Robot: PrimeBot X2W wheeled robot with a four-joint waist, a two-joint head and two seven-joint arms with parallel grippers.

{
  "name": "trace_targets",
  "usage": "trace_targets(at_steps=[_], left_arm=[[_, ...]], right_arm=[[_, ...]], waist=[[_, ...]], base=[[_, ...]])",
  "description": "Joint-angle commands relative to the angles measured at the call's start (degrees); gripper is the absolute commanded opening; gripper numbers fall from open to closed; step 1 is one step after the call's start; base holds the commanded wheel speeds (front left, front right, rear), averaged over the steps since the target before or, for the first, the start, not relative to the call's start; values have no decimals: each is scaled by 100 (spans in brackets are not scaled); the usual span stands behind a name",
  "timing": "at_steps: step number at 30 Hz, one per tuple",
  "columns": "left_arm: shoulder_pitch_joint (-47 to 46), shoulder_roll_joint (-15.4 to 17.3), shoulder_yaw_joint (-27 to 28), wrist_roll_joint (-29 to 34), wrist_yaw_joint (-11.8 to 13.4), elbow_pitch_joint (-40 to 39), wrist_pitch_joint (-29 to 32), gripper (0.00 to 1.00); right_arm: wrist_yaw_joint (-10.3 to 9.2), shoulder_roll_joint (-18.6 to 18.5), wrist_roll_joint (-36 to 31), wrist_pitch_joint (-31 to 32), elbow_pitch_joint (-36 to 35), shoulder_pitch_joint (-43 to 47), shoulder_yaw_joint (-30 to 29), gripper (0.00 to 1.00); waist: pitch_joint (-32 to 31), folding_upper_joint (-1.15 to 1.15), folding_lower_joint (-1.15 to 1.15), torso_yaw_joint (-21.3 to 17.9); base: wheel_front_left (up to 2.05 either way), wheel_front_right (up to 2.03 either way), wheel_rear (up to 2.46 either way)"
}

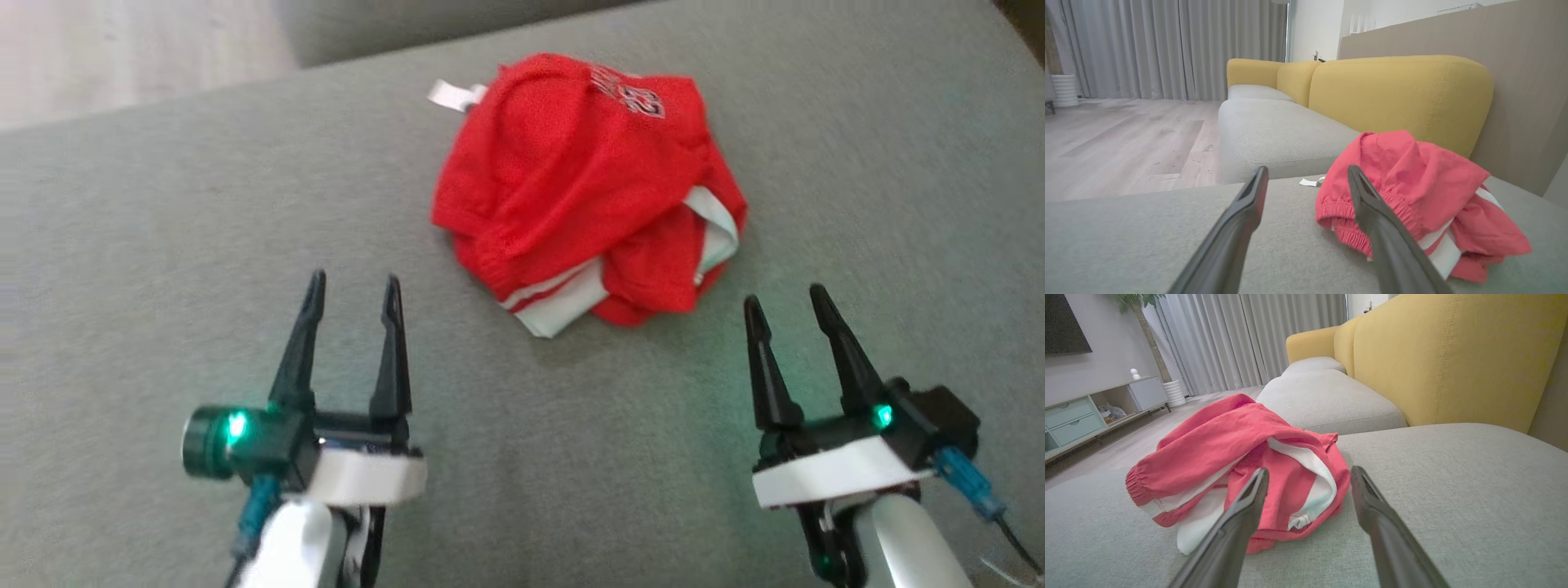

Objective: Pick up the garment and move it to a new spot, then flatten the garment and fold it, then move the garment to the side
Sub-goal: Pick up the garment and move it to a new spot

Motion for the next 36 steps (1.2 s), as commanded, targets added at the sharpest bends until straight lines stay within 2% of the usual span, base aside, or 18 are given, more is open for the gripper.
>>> trace_targets(at_steps=[1,7,15,16,21,26,29,33,36], left_arm=[[18,-8,152,149,-26,-214,-29,100],[148,-9,-121,431,-233,-266,-29,100],[-265,-9,-951,745,-690,19,-29,100],[-265,-9,-951,745,-690,19,-29,100],[-618,-9,-1638,838,-1052,920,-29,100],[-1134,-9,-2132,757,-1167,2116,-12,100],[-1468,-9,-2223,570,-1000,2641,79,100],[-1878,-9,-2284,461,-180,3151,289,100],[-2087,-9,-2398,173,217,3342,448,100]], right_arm=[[43,-17,-55,-14,-162,17,70,100],[43,-17,-136,-14,-182,87,5,100],[43,-17,-77,-14,-236,28,-36,100],[43,-17,-77,-14,-236,28,-36,100],[43,-17,40,-14,-285,-55,-27,100],[43,-17,153,-14,-312,-131,29,100],[43,-17,201,-14,-325,-150,56,100],[43,-17,238,-14,-331,-199,135,100],[43,-17,262,-14,-327,-228,160,100]], waist=[[-270,0,1,271],[-274,0,1,205],[55,0,1,-342],[55,0,1,-342],[351,0,1,-767],[618,0,1,-1138],[740,0,1,-1306],[874,0,1,-1498],[923,0,1,-1582]], base=[[0,0,0],[0,0,0],[0,0,0],[0,0,0],[0,0,0],[0,0,0],[0,0,0],[0,0,0],[0,0,0]])
